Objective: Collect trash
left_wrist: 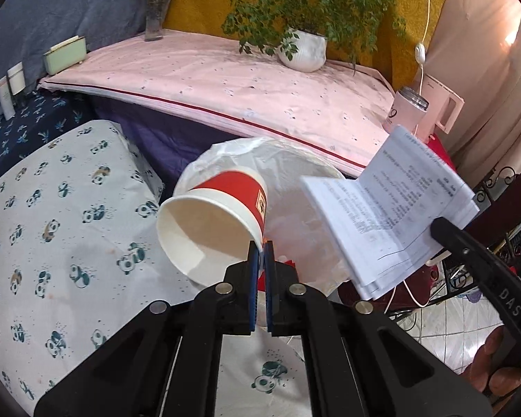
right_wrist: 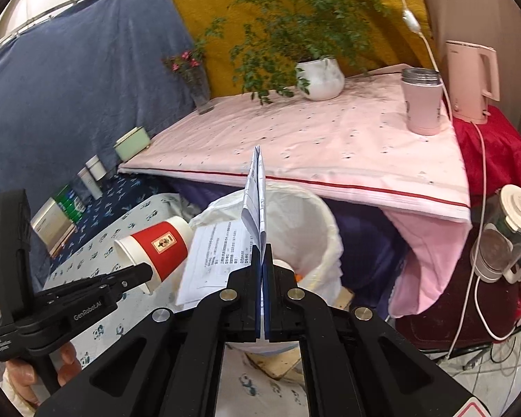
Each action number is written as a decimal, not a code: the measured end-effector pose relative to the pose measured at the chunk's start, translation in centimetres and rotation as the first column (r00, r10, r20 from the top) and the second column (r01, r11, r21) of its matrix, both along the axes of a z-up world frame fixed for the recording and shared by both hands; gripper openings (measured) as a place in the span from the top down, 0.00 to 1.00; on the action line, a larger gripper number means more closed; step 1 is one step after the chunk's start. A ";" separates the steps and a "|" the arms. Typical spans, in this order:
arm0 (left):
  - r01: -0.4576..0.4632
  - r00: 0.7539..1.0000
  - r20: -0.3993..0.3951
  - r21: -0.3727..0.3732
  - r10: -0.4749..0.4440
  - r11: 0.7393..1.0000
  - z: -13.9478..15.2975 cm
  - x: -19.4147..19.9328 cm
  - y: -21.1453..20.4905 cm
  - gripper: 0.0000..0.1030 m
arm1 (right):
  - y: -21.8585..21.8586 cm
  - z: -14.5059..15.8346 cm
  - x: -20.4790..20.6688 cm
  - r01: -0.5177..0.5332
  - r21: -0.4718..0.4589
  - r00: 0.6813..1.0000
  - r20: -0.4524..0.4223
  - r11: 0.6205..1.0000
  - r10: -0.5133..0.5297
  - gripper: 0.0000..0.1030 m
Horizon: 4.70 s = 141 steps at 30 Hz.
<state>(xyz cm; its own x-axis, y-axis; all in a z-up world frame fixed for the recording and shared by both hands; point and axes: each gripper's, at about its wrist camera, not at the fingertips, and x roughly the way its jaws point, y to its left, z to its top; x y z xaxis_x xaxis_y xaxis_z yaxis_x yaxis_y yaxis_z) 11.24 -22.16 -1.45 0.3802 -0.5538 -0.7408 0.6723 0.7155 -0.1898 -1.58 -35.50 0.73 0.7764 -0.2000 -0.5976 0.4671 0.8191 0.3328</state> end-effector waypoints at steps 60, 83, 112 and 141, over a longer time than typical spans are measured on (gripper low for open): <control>-0.364 0.930 0.093 0.078 0.357 0.928 0.4 -1.7 10.7 0.15 | 7.6 1.0 2.9 -0.158 -0.103 0.983 -0.115 0.982 0.146 0.20; -0.410 0.910 0.127 0.125 0.395 0.904 -0.9 -4.5 12.1 0.15 | 10.1 -0.7 0.3 -0.158 -0.202 0.971 -0.208 0.967 0.115 0.06; -0.400 0.913 0.149 0.145 0.379 0.905 -1.8 -5.5 10.4 0.13 | 9.3 -1.7 -0.2 -0.129 -0.218 0.973 -0.218 0.968 0.080 0.06; -0.421 0.903 0.169 0.161 0.395 0.893 -2.1 -5.7 10.6 0.13 | 9.5 -2.2 -0.3 -0.143 -0.224 0.968 -0.233 0.964 0.089 0.06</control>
<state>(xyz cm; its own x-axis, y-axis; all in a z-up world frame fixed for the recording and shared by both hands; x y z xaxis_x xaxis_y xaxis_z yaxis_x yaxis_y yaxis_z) 5.52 -11.56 -3.54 0.6412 -0.1842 -0.7449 0.3228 0.9454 0.0441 -1.86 -26.00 -1.46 0.6584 -0.2734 -0.7012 0.4037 0.9146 0.0224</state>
